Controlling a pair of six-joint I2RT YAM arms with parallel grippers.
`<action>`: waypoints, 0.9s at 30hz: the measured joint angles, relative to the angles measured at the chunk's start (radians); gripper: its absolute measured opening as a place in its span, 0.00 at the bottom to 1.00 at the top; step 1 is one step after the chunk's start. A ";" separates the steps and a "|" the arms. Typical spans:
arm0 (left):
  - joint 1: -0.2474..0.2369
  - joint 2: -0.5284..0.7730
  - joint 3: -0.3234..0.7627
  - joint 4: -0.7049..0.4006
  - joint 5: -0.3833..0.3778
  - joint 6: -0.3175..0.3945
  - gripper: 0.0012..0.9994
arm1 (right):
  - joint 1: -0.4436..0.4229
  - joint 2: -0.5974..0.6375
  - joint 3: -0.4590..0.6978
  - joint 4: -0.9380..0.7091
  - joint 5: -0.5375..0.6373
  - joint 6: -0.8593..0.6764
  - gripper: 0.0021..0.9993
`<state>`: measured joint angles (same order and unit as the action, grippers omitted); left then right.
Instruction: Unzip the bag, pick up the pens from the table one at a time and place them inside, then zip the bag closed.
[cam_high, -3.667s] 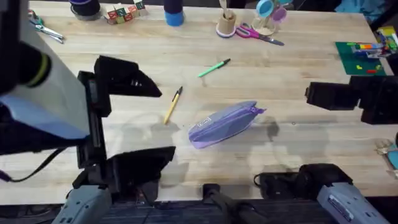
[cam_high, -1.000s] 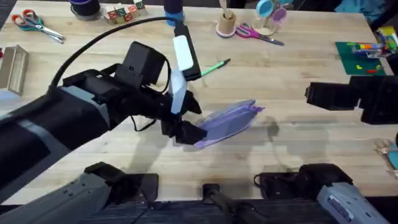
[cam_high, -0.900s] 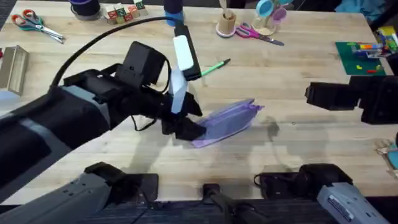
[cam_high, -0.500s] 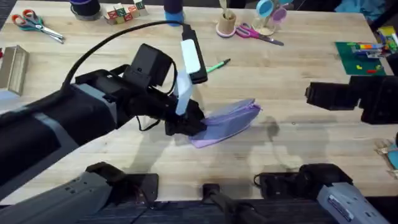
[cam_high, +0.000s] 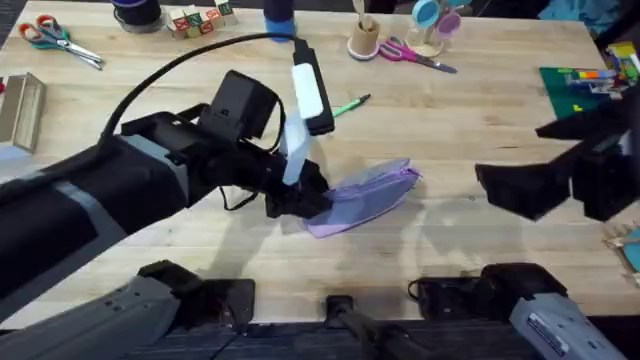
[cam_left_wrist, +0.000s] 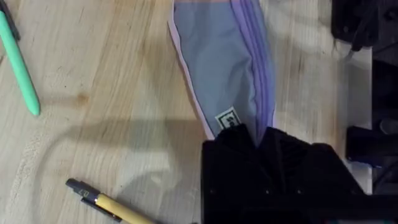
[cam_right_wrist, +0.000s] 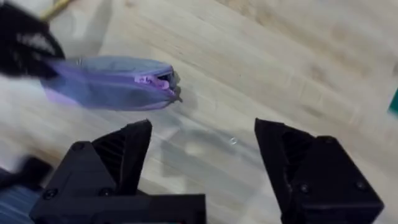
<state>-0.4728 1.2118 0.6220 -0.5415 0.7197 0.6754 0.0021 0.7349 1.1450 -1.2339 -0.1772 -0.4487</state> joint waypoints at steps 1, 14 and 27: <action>0.000 0.000 0.000 0.000 -0.001 0.000 0.04 | 0.000 0.002 0.000 0.000 -0.006 -0.050 1.00; 0.000 0.000 0.000 0.000 -0.007 0.000 0.04 | 0.000 0.019 0.000 0.054 -0.121 -0.506 1.00; 0.000 0.000 0.000 0.000 -0.009 0.000 0.04 | 0.001 0.021 0.000 -0.049 -0.167 -0.973 1.00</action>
<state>-0.4728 1.2121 0.6220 -0.5415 0.7108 0.6754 0.0029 0.7564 1.1454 -1.2831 -0.3442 -1.4218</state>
